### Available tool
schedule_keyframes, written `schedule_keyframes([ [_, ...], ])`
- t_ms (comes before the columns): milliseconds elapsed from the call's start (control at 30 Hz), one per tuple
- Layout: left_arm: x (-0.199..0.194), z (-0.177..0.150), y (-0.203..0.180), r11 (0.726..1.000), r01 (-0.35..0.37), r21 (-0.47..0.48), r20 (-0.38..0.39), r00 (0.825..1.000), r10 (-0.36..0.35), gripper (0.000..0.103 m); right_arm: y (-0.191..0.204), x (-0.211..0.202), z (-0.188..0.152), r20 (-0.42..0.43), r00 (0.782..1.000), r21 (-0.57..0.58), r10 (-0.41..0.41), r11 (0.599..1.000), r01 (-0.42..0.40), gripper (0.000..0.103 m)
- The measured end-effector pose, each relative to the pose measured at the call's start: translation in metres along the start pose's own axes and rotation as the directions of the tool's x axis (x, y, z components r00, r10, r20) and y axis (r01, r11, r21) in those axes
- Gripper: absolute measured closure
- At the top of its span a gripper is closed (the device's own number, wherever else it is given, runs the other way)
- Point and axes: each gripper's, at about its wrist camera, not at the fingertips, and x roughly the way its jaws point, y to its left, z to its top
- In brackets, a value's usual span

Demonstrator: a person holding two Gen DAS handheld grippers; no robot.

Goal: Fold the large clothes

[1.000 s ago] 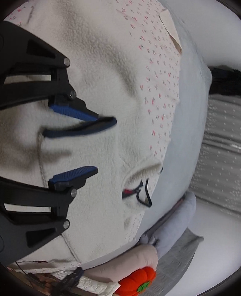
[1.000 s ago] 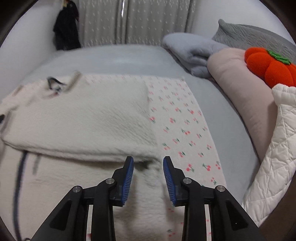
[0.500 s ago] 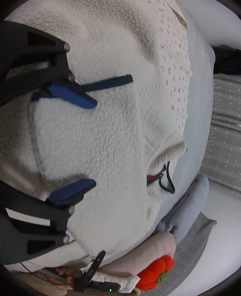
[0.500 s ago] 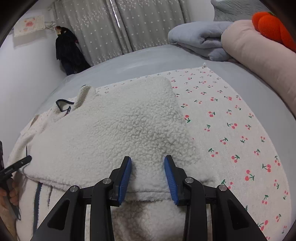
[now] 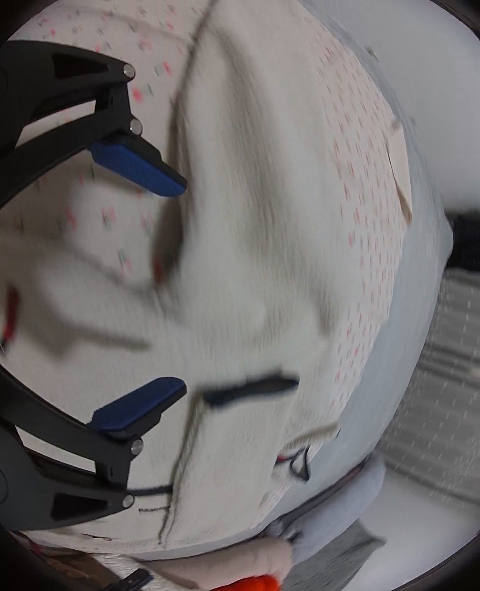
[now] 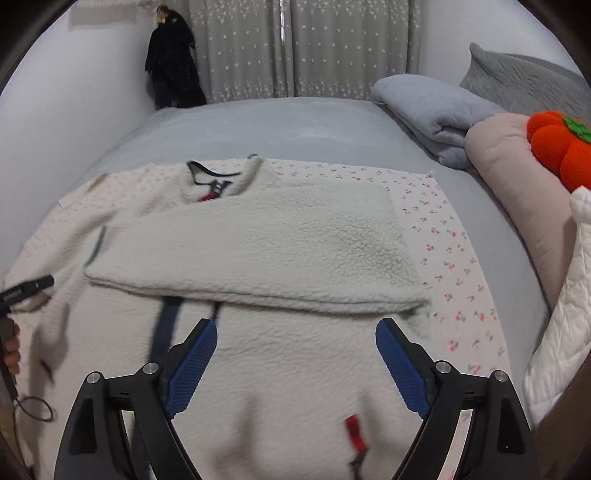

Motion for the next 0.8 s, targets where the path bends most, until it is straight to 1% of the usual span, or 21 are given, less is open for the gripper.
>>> schedule_keyframes([
  [33,-0.003,0.0,0.017,0.999,-0.01,-0.034,0.001,1.0,0.01,0.005,0.004,-0.003,-0.002,0.006,1.0,0.0,0.013,1.0,-0.013,0.011],
  [67,-0.007,-0.001,0.042,0.996,-0.022,-0.089,-0.001,1.0,0.022,0.005,0.009,-0.004,-0.003,0.006,1.0,-0.011,0.018,1.0,-0.018,0.009],
  [133,-0.011,-0.003,0.085,0.98,-0.045,-0.196,-0.013,0.999,0.043,0.005,0.019,-0.008,-0.006,0.012,1.0,-0.037,0.001,0.999,-0.001,0.009],
  [167,-0.012,-0.005,0.106,0.966,-0.058,-0.251,-0.022,0.998,0.054,0.005,0.022,-0.009,-0.008,0.02,1.0,-0.034,-0.006,0.999,0.006,0.008],
  [200,-0.013,-0.007,0.129,0.948,-0.076,-0.309,-0.032,0.997,0.069,0.005,0.023,-0.008,-0.01,0.02,1.0,-0.023,0.001,1.0,0.0,0.008],
  [267,-0.016,-0.01,0.174,0.903,-0.106,-0.416,-0.042,0.994,0.098,0.005,0.024,-0.003,-0.012,0.004,1.0,-0.001,0.031,1.0,-0.031,0.008],
  [300,-0.017,-0.011,0.189,0.883,-0.121,-0.455,-0.047,0.993,0.111,0.005,0.025,0.0,-0.012,-0.002,0.999,0.003,0.037,0.999,-0.037,0.008],
  [367,-0.019,-0.013,0.226,0.826,-0.152,-0.542,-0.068,0.988,0.137,0.005,0.027,0.004,-0.013,-0.009,0.999,-0.004,0.036,0.999,-0.036,0.008],
  [400,-0.019,-0.013,0.235,0.81,-0.155,-0.565,-0.068,0.988,0.141,0.005,0.028,0.007,-0.014,-0.011,0.999,-0.015,0.032,0.999,-0.033,0.008],
  [433,-0.019,-0.014,0.249,0.791,-0.149,-0.594,-0.058,0.988,0.142,0.005,0.029,0.009,-0.014,-0.013,0.999,-0.021,0.03,0.999,-0.031,0.008],
  [467,-0.018,-0.014,0.258,0.778,-0.134,-0.613,-0.042,0.99,0.137,0.005,0.029,0.013,-0.015,-0.02,0.999,-0.023,0.028,0.999,-0.029,0.008],
  [533,-0.016,-0.013,0.278,0.751,-0.068,-0.657,0.016,0.994,0.104,0.005,0.027,0.019,-0.017,-0.037,0.999,-0.017,0.028,0.999,-0.029,0.008],
  [600,-0.011,-0.013,0.298,0.701,0.009,-0.713,0.095,0.992,0.084,0.005,0.025,0.026,-0.019,-0.053,0.998,-0.008,0.025,1.0,-0.026,0.008],
  [667,-0.01,-0.012,0.309,0.655,0.046,-0.754,0.146,0.984,0.099,0.007,0.023,0.029,-0.021,-0.062,0.998,-0.008,0.024,1.0,-0.025,0.008],
  [700,-0.01,-0.011,0.311,0.632,0.049,-0.773,0.162,0.979,0.122,0.014,0.022,0.03,-0.022,-0.064,0.998,-0.008,0.021,1.0,-0.022,0.008],
  [733,-0.011,-0.01,0.315,0.615,0.031,-0.788,0.154,0.977,0.149,0.022,0.02,0.031,-0.023,-0.065,0.998,-0.006,0.019,1.0,-0.02,0.008],
  [767,-0.01,-0.007,0.316,0.602,0.01,-0.799,0.141,0.975,0.17,0.049,0.018,0.032,-0.023,-0.067,0.998,-0.001,0.018,1.0,-0.019,0.008],
  [800,-0.008,-0.005,0.316,0.595,0.007,-0.804,0.131,0.978,0.165,0.075,0.016,0.032,-0.023,-0.068,0.998,0.003,0.019,1.0,-0.019,0.008],
])
